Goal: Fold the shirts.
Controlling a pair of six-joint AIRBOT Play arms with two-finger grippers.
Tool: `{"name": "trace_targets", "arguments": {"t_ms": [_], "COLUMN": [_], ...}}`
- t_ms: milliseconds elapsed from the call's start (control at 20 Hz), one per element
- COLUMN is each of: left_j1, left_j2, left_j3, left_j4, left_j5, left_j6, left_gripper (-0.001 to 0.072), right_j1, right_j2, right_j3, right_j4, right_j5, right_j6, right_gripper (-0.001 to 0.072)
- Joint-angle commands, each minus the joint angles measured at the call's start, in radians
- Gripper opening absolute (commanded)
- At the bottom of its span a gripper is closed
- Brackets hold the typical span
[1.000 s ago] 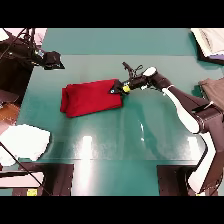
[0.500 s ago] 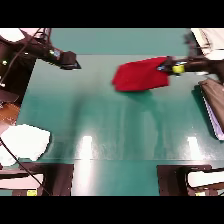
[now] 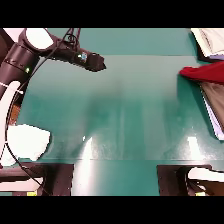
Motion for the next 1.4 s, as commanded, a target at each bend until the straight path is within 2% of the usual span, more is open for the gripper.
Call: {"name": "trace_targets", "arguments": {"t_ms": [0, 250, 400, 700, 850, 1000, 1050, 1100, 1150, 1200, 1350], "left_j1": [-0.03, -0.03, -0.03, -0.03, -0.03, -0.03, -0.03, -0.03, -0.03, -0.03, -0.03], "left_j2": [0.0, 0.0, 0.0, 0.0, 0.0, 0.0, 0.0, 0.0, 0.0, 0.0, 0.0], "left_j3": [0.0, 0.0, 0.0, 0.0, 0.0, 0.0, 0.0, 0.0, 0.0, 0.0, 0.0], "left_j4": [0.003, 0.014, 0.014, 0.018, 0.019, 0.021, 0.022, 0.022, 0.022, 0.021, 0.021], "left_j5": [0.029, 0.028, 0.028, 0.014, -0.006, -0.018, -0.018, -0.018, -0.018, -0.018, -0.019], "left_j6": [0.0, 0.0, 0.001, 0.001, 0.002, 0.002, 0.002, 0.002, 0.004, 0.015, 0.028], "left_gripper": [0.0024, 0.0024, 0.0023, 0.0024, 0.0024, 0.0024, 0.0024, 0.0024, 0.0024, 0.0024, 0.0024], "right_j1": [-0.088, -0.09, -0.111, -0.229, -0.284, -0.332, -0.351, -0.369, -0.388, -0.41, -0.446], "right_j2": [-0.021, 0.02, 0.096, 0.251, 0.319, 0.377, 0.389, 0.4, 0.408, 0.412, 0.412], "right_j3": [0.02, 0.19, 0.206, -0.016, -0.133, -0.217, -0.236, -0.253, -0.267, -0.274, -0.256], "right_j4": [0.017, -0.003, -0.085, -0.153, -0.258, -0.426, -0.488, -0.535, -0.574, -0.605, -0.586], "right_j5": [-0.041, 0.008, 0.046, 0.094, 0.129, 0.184, 0.214, 0.233, 0.251, 0.279, 0.332], "right_j6": [-0.002, -0.009, 0.001, 0.039, 0.039, 0.04, 0.043, 0.043, 0.043, 0.047, 0.122], "right_gripper": [0.0017, 0.0017, 0.0017, 0.0018, 0.0019, 0.0026, 0.0132, 0.0357, 0.055, 0.0615, 0.0614]}}
